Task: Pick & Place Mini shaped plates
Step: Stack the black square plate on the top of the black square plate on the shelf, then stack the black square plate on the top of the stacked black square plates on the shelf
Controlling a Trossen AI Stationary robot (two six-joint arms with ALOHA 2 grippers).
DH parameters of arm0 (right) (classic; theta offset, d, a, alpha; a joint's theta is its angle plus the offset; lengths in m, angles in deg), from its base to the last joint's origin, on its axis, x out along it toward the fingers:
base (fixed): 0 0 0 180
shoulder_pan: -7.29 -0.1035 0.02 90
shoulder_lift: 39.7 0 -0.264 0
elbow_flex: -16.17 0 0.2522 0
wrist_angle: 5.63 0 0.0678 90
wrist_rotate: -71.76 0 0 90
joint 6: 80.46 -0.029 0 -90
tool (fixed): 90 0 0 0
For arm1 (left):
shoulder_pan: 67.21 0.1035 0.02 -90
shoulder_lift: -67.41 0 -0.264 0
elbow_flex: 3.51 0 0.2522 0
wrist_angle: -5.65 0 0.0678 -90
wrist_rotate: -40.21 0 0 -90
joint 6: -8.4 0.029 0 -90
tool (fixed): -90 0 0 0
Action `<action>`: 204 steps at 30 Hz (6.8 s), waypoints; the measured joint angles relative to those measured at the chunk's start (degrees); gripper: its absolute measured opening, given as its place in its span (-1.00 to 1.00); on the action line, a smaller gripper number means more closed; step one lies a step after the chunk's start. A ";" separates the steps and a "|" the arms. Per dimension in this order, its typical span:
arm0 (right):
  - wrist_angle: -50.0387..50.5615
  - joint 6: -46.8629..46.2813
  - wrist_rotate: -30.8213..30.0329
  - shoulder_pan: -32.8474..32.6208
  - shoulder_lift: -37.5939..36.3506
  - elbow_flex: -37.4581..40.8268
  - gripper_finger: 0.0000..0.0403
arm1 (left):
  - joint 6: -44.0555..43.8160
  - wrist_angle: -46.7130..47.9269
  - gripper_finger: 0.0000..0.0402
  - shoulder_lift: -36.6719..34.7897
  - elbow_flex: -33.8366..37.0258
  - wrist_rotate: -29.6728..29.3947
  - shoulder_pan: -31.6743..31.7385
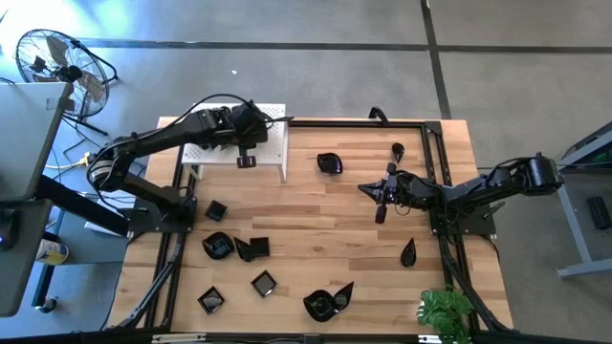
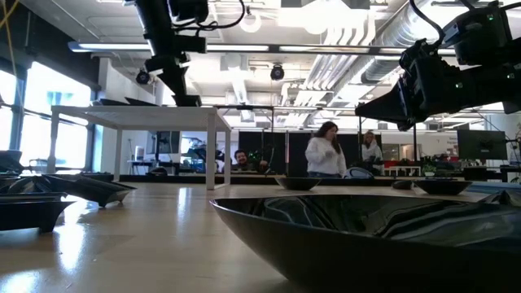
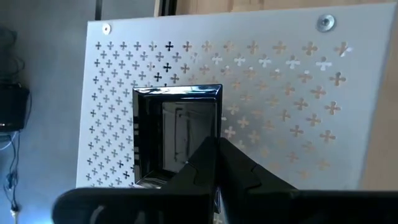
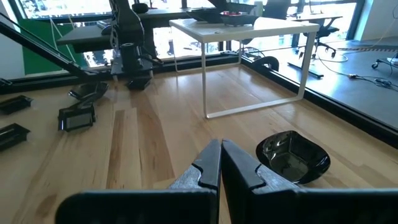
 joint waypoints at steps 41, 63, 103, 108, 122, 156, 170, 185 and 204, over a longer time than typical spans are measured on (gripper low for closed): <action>0.03 0.02 0.02 0.00 0.00 0.00 -0.99 | 1.05 -0.50 -0.96 1.14 0.00 -1.99 0.24; 0.03 0.04 0.02 0.00 0.00 0.00 -1.00 | 1.15 -0.14 -0.46 1.14 -0.37 -1.81 0.20; 0.10 0.04 0.04 0.00 0.00 0.00 -1.00 | -10.12 -2.21 -1.00 1.15 -2.89 8.88 0.80; 0.10 0.06 0.04 0.01 0.00 0.01 -0.99 | -13.96 -9.07 -1.00 -2.46 2.95 8.48 -5.99; 0.19 0.26 -0.23 0.02 0.00 0.00 -0.99 | -33.00 -5.89 -1.00 -10.05 10.71 16.25 -24.42; -0.11 -0.39 1.35 0.01 -0.02 0.02 -0.99 | -48.20 -2.59 -0.46 21.05 10.62 25.24 -36.96; -0.05 -0.39 1.31 0.00 0.00 0.02 -0.99 | -44.09 1.57 -0.95 21.04 10.24 21.33 -36.94; 0.19 -0.40 1.29 0.00 0.00 0.02 -1.00 | -35.13 2.80 -0.97 21.05 6.47 3.74 -29.49; 0.21 -0.40 1.29 0.02 -0.01 0.02 -0.99 | -34.29 -1.30 -0.68 21.09 6.47 3.09 -25.40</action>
